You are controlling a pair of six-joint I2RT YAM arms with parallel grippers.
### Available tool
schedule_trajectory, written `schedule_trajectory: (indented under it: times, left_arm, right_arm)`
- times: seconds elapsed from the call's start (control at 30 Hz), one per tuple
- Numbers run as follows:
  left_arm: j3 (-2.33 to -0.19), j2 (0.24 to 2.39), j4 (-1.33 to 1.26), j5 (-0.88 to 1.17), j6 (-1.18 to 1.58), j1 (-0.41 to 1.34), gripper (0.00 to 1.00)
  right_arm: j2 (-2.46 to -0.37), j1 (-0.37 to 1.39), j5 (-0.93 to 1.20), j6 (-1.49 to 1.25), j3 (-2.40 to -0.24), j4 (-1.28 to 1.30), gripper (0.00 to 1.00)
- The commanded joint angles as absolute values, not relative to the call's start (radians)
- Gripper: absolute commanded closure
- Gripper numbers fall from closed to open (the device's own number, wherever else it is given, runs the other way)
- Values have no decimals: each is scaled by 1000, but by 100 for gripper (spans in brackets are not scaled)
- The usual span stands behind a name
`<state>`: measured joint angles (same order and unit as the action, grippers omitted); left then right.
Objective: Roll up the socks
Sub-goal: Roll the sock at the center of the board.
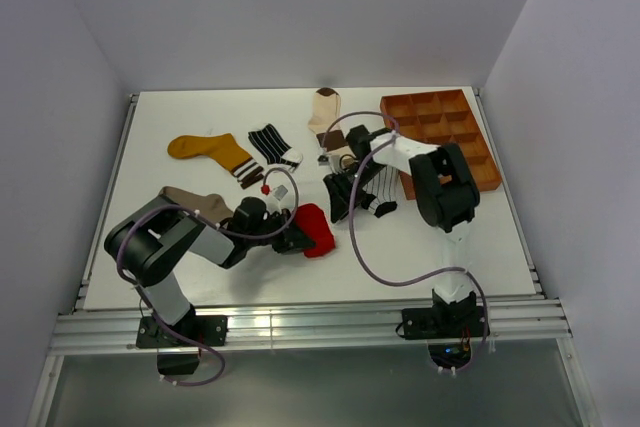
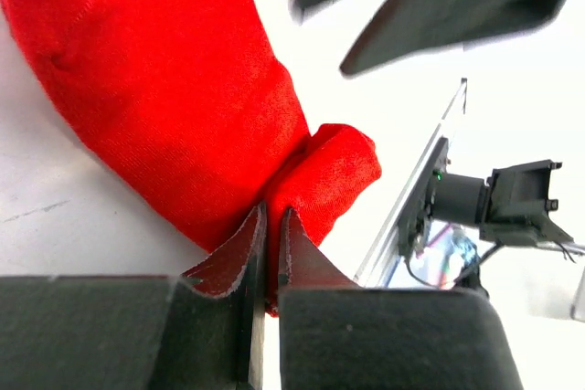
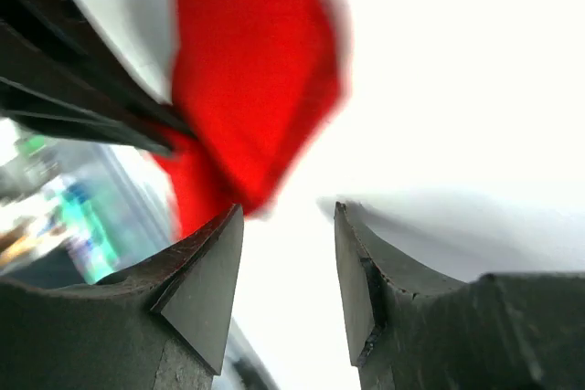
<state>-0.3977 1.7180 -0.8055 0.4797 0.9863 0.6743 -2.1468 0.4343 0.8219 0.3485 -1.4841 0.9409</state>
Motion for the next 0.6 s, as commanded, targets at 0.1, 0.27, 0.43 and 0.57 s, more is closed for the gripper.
schedule_trajectory:
  times: [0.1,0.27,0.43,0.57]
  left_arm:
    - [-425,1775,-503,584,936,646,100]
    - [-477,1799,-372,646,891,612,100]
    - [-514,1841,-284,709,854,583,100]
    - [-534,1853,-235,709,828,575,100]
  right_arm:
    - [-1870,390,649,425,-1281,641,48]
    - [-1651,429,585,550,-1120,496,47]
    - [-1438,573,499,675,-856,292,45]
    - [-1319,684,442,741,-729,207,41]
